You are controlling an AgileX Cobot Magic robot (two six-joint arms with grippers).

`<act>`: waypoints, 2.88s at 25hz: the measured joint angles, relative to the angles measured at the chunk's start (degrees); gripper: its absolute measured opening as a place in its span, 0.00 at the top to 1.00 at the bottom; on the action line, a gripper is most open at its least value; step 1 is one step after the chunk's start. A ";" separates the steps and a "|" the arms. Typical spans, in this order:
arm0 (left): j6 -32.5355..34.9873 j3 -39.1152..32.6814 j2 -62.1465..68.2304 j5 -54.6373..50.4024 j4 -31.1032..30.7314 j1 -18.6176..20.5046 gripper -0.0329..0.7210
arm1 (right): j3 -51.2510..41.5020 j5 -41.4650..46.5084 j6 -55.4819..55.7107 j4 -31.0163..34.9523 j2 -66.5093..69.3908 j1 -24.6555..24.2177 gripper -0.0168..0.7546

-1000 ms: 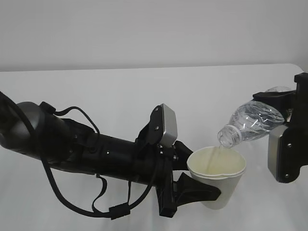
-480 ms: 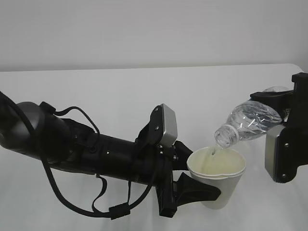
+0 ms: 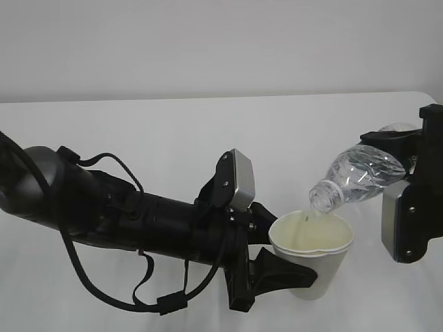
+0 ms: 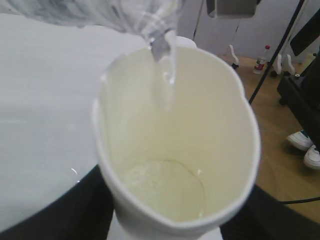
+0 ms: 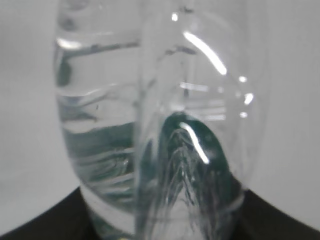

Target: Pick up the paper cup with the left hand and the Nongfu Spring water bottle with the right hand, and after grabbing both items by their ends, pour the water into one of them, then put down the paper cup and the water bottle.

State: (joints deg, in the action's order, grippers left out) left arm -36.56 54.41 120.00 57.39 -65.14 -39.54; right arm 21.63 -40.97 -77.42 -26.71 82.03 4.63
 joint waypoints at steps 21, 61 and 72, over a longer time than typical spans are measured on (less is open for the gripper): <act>0.00 0.00 0.00 -1.31 0.51 0.00 0.39 | 0.00 0.00 -0.13 0.13 0.00 0.00 0.50; 0.00 0.00 0.00 -2.90 0.64 0.00 0.39 | 0.00 -0.09 -0.13 -0.06 0.00 0.00 0.51; 0.00 0.00 0.00 -2.90 0.97 0.00 0.39 | 0.00 -0.09 -0.17 -0.19 0.00 0.00 0.51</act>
State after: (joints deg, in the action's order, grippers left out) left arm -36.56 54.41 120.00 54.49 -64.16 -39.54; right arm 21.63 -41.06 -77.59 -26.90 82.03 4.63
